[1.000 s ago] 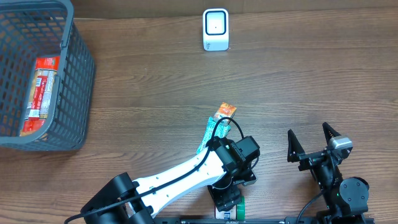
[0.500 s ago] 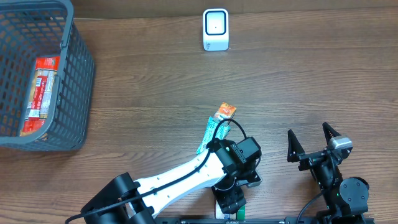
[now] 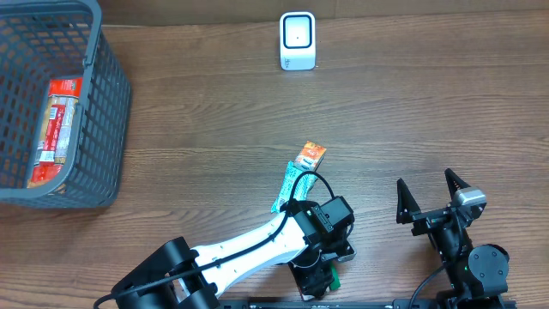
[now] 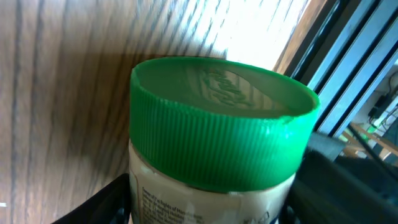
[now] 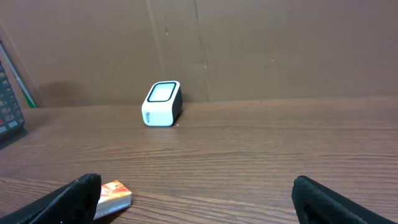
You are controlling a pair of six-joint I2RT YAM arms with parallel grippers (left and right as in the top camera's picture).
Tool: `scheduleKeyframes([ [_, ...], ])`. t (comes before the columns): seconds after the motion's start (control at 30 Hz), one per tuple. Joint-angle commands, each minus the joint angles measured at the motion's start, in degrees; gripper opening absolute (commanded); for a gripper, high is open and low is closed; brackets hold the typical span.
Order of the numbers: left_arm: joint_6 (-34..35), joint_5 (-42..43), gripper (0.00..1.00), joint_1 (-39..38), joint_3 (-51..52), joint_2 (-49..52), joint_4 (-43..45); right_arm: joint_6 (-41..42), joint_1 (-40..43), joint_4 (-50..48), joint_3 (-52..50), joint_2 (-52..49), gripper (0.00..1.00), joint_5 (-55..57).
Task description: Scan the item barcode
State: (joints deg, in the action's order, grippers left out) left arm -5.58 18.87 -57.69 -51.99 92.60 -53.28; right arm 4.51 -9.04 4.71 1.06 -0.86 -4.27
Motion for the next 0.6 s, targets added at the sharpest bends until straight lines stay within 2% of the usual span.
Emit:
scheduleKeyframes([
  [0.0,4.7,-1.0,0.57,-0.1,0.6,-0.3,2.3,0.1,0.2,-0.3,-0.6,0.4,1.00,-0.1],
  [0.4,26.4,-25.4,0.57,1.5,-5.9,-0.3,7.3,0.1,0.2,-0.3,-0.6,0.4,1.00,-0.1],
  [0.57,32.4,-31.1,0.55,4.7,-7.7,-0.3,14.8,0.1,0.2,-0.3,-0.6,0.4,1.00,-0.1],
])
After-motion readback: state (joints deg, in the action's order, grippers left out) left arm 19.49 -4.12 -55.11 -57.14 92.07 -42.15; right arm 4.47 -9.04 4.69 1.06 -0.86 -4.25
